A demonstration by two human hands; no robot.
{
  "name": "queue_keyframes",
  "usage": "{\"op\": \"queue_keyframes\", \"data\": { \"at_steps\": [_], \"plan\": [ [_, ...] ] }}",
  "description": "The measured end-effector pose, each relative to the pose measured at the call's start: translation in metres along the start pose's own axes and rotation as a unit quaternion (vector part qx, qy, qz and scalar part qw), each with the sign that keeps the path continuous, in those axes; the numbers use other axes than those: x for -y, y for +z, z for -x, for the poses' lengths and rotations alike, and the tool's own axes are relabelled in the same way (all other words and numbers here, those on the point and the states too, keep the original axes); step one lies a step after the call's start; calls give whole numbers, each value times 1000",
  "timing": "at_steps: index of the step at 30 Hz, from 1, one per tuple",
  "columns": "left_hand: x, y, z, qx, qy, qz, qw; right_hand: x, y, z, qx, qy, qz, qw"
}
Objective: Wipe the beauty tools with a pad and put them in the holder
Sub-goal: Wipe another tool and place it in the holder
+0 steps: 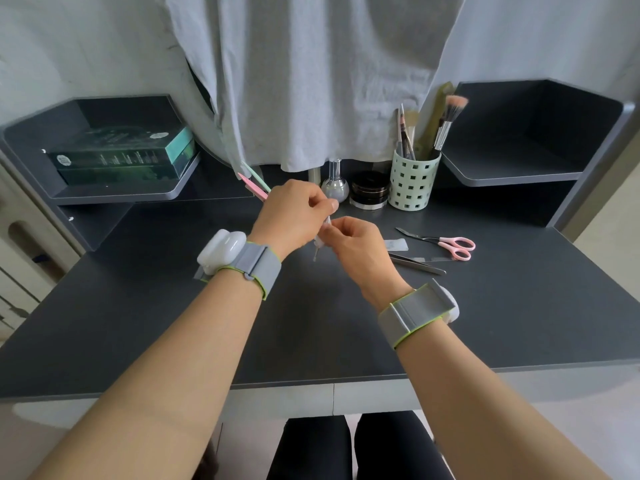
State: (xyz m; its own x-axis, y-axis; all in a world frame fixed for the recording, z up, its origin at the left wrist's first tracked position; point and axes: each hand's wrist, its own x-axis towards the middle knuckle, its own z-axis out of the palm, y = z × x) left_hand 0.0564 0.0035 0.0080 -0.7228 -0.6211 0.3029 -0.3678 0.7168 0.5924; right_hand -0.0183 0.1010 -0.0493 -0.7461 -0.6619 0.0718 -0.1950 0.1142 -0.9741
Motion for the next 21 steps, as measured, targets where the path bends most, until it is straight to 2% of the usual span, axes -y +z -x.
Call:
{"op": "queue_keyframes", "data": {
  "at_steps": [11, 21],
  "plan": [
    [5, -2, 2, -42, -15, 63, 997, 10, -21, -8, 35, -64, 89, 993],
    [8, -6, -2, -82, -54, 70, 993, 6, -21, -10, 79, -37, 55, 995]
  ]
}}
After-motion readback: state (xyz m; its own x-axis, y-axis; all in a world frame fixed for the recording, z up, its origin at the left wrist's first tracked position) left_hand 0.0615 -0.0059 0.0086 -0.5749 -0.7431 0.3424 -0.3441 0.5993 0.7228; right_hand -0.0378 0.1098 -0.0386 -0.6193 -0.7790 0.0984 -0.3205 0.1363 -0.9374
